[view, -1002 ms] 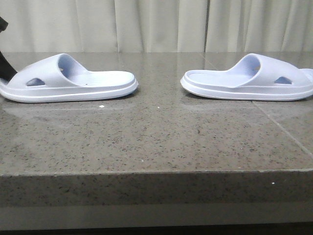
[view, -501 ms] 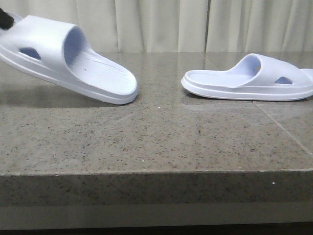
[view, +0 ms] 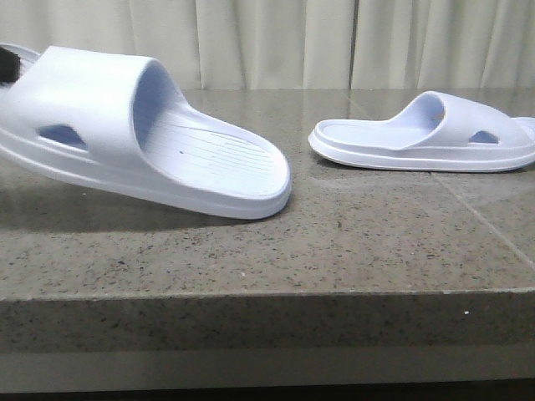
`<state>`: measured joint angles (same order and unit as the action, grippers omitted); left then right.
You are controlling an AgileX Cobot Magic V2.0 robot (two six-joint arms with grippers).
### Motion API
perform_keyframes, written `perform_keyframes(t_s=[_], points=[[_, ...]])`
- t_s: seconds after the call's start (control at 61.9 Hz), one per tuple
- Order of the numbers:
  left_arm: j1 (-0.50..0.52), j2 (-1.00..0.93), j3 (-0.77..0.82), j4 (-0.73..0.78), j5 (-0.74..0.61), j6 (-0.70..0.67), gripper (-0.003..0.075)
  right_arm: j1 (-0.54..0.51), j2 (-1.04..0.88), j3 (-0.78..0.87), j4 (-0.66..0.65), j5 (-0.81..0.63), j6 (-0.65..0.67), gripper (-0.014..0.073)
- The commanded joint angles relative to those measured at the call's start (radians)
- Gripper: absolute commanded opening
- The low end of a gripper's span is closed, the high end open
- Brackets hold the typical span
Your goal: Insert blue slippers together front up
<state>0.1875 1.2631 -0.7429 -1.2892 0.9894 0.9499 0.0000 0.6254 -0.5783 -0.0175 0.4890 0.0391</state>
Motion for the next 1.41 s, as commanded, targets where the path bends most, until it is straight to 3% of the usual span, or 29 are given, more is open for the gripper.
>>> perform_keyframes(t_s=[0.0, 0.21, 0.42, 0.566, 0.76, 0.905, 1.099, 1.39], points=[[-0.007, -0.026, -0.011, -0.092, 0.011, 0.015, -0.0020, -0.003, 0.017, -0.033, 0.000, -0.052, -0.008, 0.0488], [-0.007, -0.026, -0.011, -0.094, 0.005, 0.015, -0.0020, -0.026, 0.154, -0.132, 0.001, 0.076, 0.022, 0.0488], [-0.007, -0.026, -0.011, -0.094, 0.005, 0.015, -0.0020, -0.227, 0.337, -0.292, 0.087, 0.160, -0.003, 0.0488], [-0.007, -0.026, -0.011, -0.094, 0.005, 0.015, -0.0020, -0.379, 0.467, -0.378, 0.315, 0.245, -0.195, 0.0488], [-0.007, -0.026, -0.011, -0.094, 0.005, 0.015, -0.0020, -0.507, 0.635, -0.444, 0.767, 0.357, -0.585, 0.0488], [-0.007, -0.026, -0.011, -0.094, 0.005, 0.015, -0.0020, -0.510, 0.744, -0.458, 0.999, 0.384, -0.762, 0.0486], [-0.007, -0.026, -0.011, -0.094, 0.005, 0.015, -0.0020, -0.507, 0.876, -0.458, 1.194, 0.397, -0.911, 0.0486], [-0.007, -0.026, -0.011, -0.094, 0.005, 0.015, -0.0020, -0.441, 1.061, -0.562, 1.215, 0.415, -0.941, 0.0486]])
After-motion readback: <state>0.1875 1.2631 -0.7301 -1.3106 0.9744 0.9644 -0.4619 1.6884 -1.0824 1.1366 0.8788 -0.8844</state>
